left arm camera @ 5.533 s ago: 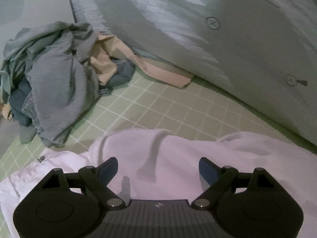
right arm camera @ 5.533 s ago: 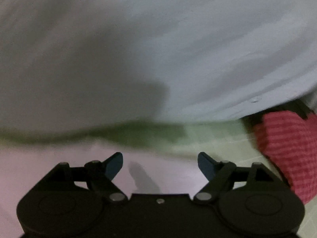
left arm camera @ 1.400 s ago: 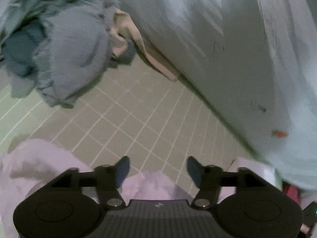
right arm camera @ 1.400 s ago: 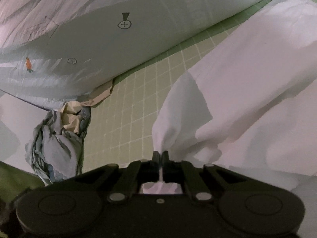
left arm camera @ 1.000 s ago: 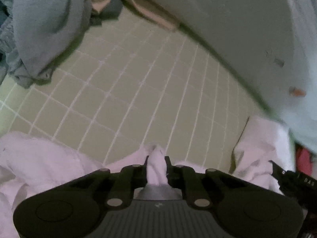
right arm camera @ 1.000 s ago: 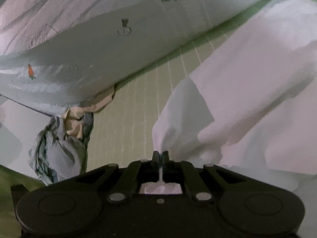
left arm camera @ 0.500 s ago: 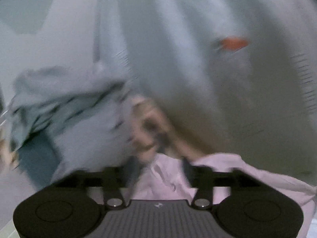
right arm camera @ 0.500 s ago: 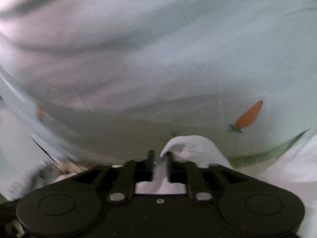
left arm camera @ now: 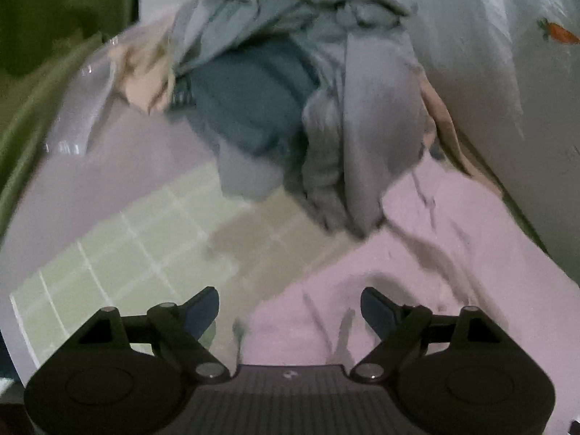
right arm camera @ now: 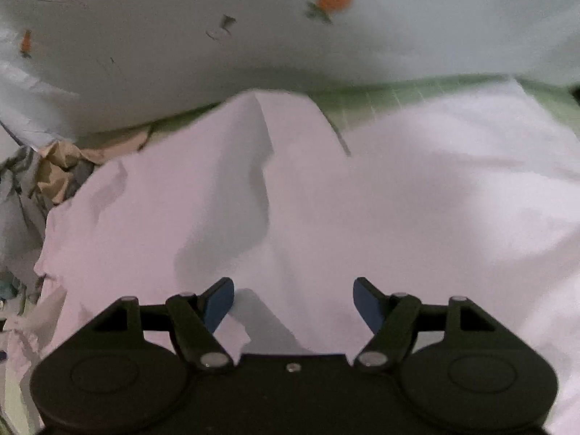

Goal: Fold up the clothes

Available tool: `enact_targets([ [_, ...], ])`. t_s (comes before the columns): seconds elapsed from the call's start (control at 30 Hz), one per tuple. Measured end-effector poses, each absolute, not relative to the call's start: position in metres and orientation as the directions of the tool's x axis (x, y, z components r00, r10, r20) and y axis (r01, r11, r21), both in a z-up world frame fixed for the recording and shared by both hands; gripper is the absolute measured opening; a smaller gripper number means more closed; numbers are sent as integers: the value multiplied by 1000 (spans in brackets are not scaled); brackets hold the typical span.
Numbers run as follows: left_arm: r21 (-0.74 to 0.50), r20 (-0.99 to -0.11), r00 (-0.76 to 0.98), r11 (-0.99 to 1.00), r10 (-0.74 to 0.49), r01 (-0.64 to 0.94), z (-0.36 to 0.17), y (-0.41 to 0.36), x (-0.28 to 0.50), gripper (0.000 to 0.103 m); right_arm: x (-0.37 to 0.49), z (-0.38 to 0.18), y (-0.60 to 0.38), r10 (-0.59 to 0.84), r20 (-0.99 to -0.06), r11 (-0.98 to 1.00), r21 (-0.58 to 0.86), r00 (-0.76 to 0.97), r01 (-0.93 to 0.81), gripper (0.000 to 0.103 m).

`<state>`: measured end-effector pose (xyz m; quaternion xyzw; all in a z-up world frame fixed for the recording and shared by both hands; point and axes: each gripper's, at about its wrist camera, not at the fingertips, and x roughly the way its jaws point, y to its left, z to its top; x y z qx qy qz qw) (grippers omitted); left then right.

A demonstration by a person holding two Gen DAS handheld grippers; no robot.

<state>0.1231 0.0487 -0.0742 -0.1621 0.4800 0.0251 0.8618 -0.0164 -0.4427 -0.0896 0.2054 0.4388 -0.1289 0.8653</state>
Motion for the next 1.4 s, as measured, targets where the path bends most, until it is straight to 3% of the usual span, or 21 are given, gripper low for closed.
enact_targets([
  [0.17, -290, -844, 510, 941, -166, -173, -91, 44, 112, 84, -46, -89, -439, -50, -812, 870, 250, 581, 425, 74],
  [0.27, -283, -836, 527, 944, -156, -169, -94, 38, 107, 56, -58, -85, -429, -56, -803, 861, 262, 593, 436, 73],
  [0.33, -277, -829, 537, 949, -158, -149, -94, 38, 106, 21, -67, -81, -420, -69, -801, 864, 250, 595, 436, 74],
  [0.43, -269, -820, 555, 950, -141, -157, -90, 50, 98, 13, -81, -80, -406, -80, -799, 869, 237, 596, 434, 74],
  [0.67, -170, -825, 565, 956, -6, -237, -83, 85, 75, 14, -112, -83, -398, -99, -805, 836, 252, 586, 487, 73],
  [0.77, -141, -828, 561, 961, 19, -240, -76, 79, 69, 22, -128, -84, -406, -121, -802, 818, 254, 586, 516, 74],
  [0.83, -129, -821, 571, 964, 27, -232, -69, 70, 62, 51, -140, -84, -419, -141, -797, 803, 255, 588, 539, 75],
  [0.9, -141, -799, 601, 965, 20, -220, -60, 58, 53, 69, -153, -85, -432, -162, -792, 787, 256, 589, 561, 84],
  [0.93, -149, -786, 618, 966, 15, -213, -55, 52, 48, 71, -159, -85, -439, -172, -789, 779, 257, 589, 572, 87],
  [1.0, -152, -766, 642, 969, 8, -193, -46, 32, 40, 75, -171, -84, -457, -203, -774, 770, 252, 599, 587, 103],
  [1.03, -151, -761, 649, 972, 3, -181, -42, 19, 36, 79, -175, -83, -467, -218, -766, 770, 245, 605, 588, 103],
  [1.4, -159, -767, 638, 984, -71, -81, -35, -148, 16, 81, -145, -91, -645, -352, -733, 839, 29, 582, 543, 103],
])
